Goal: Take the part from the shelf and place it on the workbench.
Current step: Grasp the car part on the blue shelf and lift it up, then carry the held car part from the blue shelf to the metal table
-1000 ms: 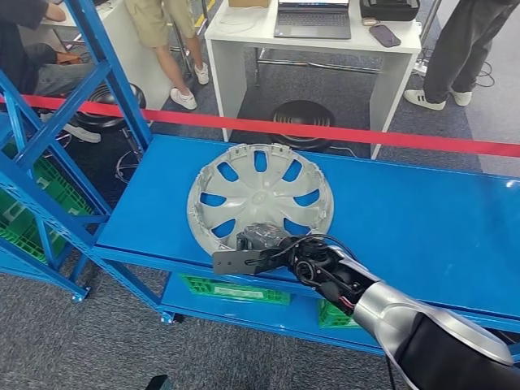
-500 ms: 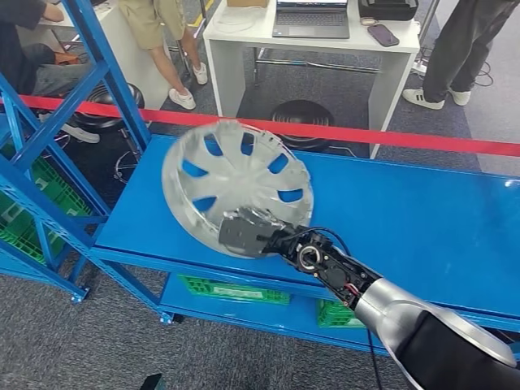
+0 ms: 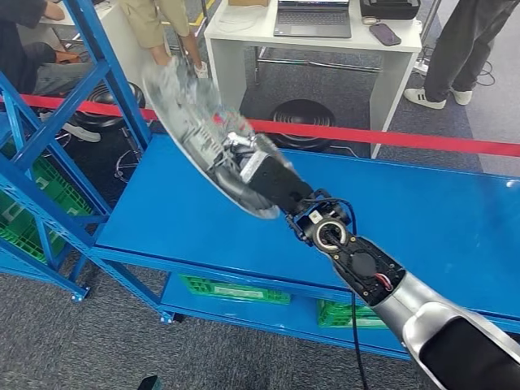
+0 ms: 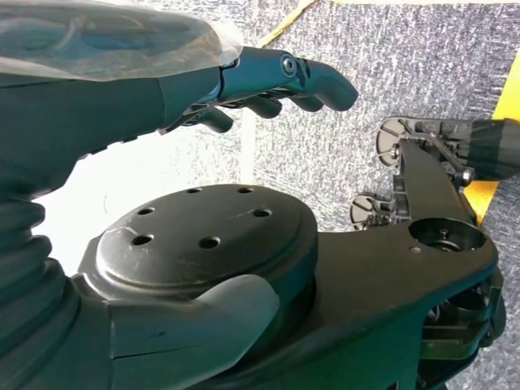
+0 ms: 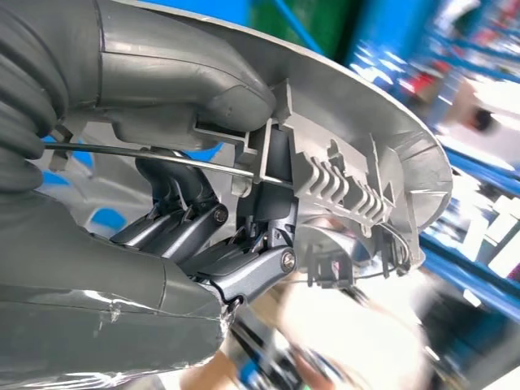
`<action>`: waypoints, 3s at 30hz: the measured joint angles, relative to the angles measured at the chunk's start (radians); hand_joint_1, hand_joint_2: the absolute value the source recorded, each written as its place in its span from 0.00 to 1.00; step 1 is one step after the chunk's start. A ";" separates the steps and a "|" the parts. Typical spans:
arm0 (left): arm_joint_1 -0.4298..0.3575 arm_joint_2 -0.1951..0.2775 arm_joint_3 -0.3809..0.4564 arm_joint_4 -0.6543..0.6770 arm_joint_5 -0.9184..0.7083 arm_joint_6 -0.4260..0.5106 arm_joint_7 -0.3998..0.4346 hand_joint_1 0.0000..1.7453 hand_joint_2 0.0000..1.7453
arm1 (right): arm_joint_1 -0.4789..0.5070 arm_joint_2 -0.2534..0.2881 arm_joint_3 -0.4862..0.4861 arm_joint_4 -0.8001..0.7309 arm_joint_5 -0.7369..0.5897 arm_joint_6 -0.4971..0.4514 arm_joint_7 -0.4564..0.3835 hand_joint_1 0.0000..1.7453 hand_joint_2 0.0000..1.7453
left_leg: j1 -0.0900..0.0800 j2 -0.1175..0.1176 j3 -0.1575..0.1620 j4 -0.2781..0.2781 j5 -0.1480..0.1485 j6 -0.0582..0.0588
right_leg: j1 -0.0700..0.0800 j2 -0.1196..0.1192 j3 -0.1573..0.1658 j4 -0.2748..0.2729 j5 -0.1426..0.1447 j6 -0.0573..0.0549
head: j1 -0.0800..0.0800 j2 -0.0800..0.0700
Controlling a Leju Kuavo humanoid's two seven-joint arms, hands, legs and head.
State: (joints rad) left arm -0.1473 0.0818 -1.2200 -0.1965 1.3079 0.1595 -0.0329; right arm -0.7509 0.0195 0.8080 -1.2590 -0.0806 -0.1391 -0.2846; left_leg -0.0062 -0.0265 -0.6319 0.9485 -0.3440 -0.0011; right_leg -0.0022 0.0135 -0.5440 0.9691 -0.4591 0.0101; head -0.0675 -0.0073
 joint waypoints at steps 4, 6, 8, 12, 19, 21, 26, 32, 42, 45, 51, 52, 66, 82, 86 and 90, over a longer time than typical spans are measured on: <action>0.003 0.001 0.001 0.000 0.005 0.007 -0.005 0.00 1.00 | 0.005 -0.013 -0.031 -0.097 -0.037 -0.012 -0.022 1.00 1.00 | 0.000 0.000 0.000 0.000 -0.001 0.000 | 0.000 0.001 0.000 0.000 0.000 0.000 | 0.000 0.000; 0.004 0.001 0.002 0.000 0.008 0.008 -0.006 0.00 1.00 | 0.012 -0.017 -0.041 -0.127 -0.058 -0.009 -0.035 1.00 1.00 | 0.000 0.000 0.000 0.000 -0.001 0.001 | 0.000 0.001 0.000 0.000 0.000 0.000 | 0.000 0.000; 0.004 0.001 0.002 0.000 0.009 0.008 -0.006 0.00 1.00 | 0.014 -0.018 -0.044 -0.135 -0.064 -0.008 -0.038 1.00 1.00 | 0.000 0.000 0.000 0.000 -0.001 0.001 | 0.000 0.001 0.000 0.000 0.000 0.000 | 0.000 0.000; 0.007 0.001 0.002 0.000 0.009 0.009 -0.007 0.00 1.00 | 0.027 -0.019 -0.049 -0.155 -0.101 0.016 -0.054 1.00 1.00 | 0.000 0.000 0.000 0.000 -0.001 0.001 | 0.000 0.001 0.000 0.000 0.000 0.000 | 0.000 0.000; 0.014 0.002 0.002 0.000 0.012 0.017 -0.003 0.00 1.00 | 0.121 -0.024 -0.054 -0.214 -0.307 0.187 -0.142 1.00 1.00 | 0.000 0.000 0.000 0.000 -0.001 0.000 | 0.001 0.000 0.000 0.000 -0.001 0.000 | 0.000 0.000; 0.016 0.003 0.002 0.000 0.012 0.017 -0.002 0.00 1.00 | 0.131 -0.024 -0.053 -0.216 -0.326 0.204 -0.144 1.00 1.00 | 0.000 0.000 -0.001 0.000 -0.001 0.000 | 0.001 -0.001 0.000 0.000 -0.001 0.000 | 0.000 0.000; 0.015 0.004 0.002 0.000 -0.002 0.018 0.007 0.00 1.00 | 0.155 -0.013 -0.042 -0.204 -0.441 0.309 -0.178 1.00 1.00 | 0.000 -0.001 -0.001 -0.001 -0.001 0.000 | 0.001 -0.001 0.001 0.000 -0.001 0.000 | 0.000 0.000; 0.008 0.004 0.002 0.000 -0.018 0.016 0.015 0.00 1.00 | 0.191 0.043 0.000 -0.152 -0.514 0.434 -0.246 1.00 1.00 | 0.000 -0.001 -0.001 -0.001 -0.001 0.000 | 0.002 -0.002 0.000 0.000 -0.002 -0.001 | 0.000 0.000; 0.006 0.004 0.001 0.000 -0.020 0.016 0.025 0.00 1.00 | 0.210 0.100 0.042 -0.088 -0.588 0.520 -0.252 1.00 1.00 | 0.000 -0.001 -0.001 -0.001 -0.002 -0.001 | 0.002 -0.002 0.000 0.000 -0.003 -0.002 | 0.000 0.000; 0.006 0.004 0.001 0.000 -0.020 0.016 0.028 0.00 1.00 | 0.211 0.114 0.050 -0.065 -0.633 0.577 -0.239 1.00 1.00 | 0.000 -0.001 -0.001 -0.001 -0.002 -0.001 | 0.002 -0.002 0.000 0.000 -0.003 -0.002 | 0.000 0.000; 0.006 0.004 0.000 0.000 -0.021 0.016 0.029 0.00 1.00 | 0.217 0.136 0.073 -0.028 -0.618 0.587 -0.250 1.00 1.00 | 0.000 -0.002 -0.001 -0.001 -0.002 -0.001 | 0.002 -0.003 0.000 0.000 -0.003 -0.002 | 0.000 0.000; 0.006 0.004 0.000 0.000 -0.022 0.015 0.029 0.00 1.00 | 0.217 0.138 0.075 -0.023 -0.616 0.583 -0.253 1.00 1.00 | 0.000 -0.001 -0.001 -0.001 -0.002 -0.001 | 0.002 -0.003 0.000 0.000 -0.003 -0.002 | 0.000 0.000; 0.014 0.014 -0.001 0.000 -0.014 -0.005 0.034 0.00 1.00 | 0.243 0.134 0.070 -0.015 -0.576 0.524 -0.273 1.00 1.00 | 0.013 0.004 0.011 -0.009 -0.004 0.023 | 0.001 -0.004 -0.012 0.066 -0.068 0.027 | 0.002 0.000; 0.011 0.023 -0.001 0.000 0.002 0.001 0.011 0.00 1.00 | 0.250 0.116 0.061 -0.009 -0.552 0.494 -0.277 1.00 1.00 | 0.031 0.005 -0.077 0.122 -0.074 -0.042 | -0.014 -0.013 0.025 -0.001 -0.002 -0.017 | -0.001 0.000; 0.011 0.024 -0.001 0.000 0.002 0.001 0.010 0.00 1.00 | 0.252 0.116 0.061 -0.004 -0.552 0.494 -0.277 1.00 1.00 | 0.031 0.016 -0.109 0.325 -0.167 -0.051 | -0.004 -0.052 -0.025 0.000 0.032 -0.022 | -0.004 0.000; 0.008 0.027 -0.002 0.000 -0.005 0.004 0.011 0.00 1.00 | 0.253 0.117 0.060 -0.001 -0.550 0.493 -0.278 1.00 1.00 | 0.019 0.075 0.089 0.077 -0.119 -0.032 | 0.006 -0.090 -0.051 0.001 0.058 -0.012 | -0.003 0.000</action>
State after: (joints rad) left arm -0.1395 0.1087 -1.2215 -0.1965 1.3030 0.1638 -0.0219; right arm -0.4983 0.1360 0.8677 -1.2598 -0.6304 0.3544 -0.5631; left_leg 0.0128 0.0486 -0.5429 1.0250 -0.4633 -0.0330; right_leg 0.0034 -0.0762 -0.5949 0.9697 -0.4009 -0.0023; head -0.0704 -0.0072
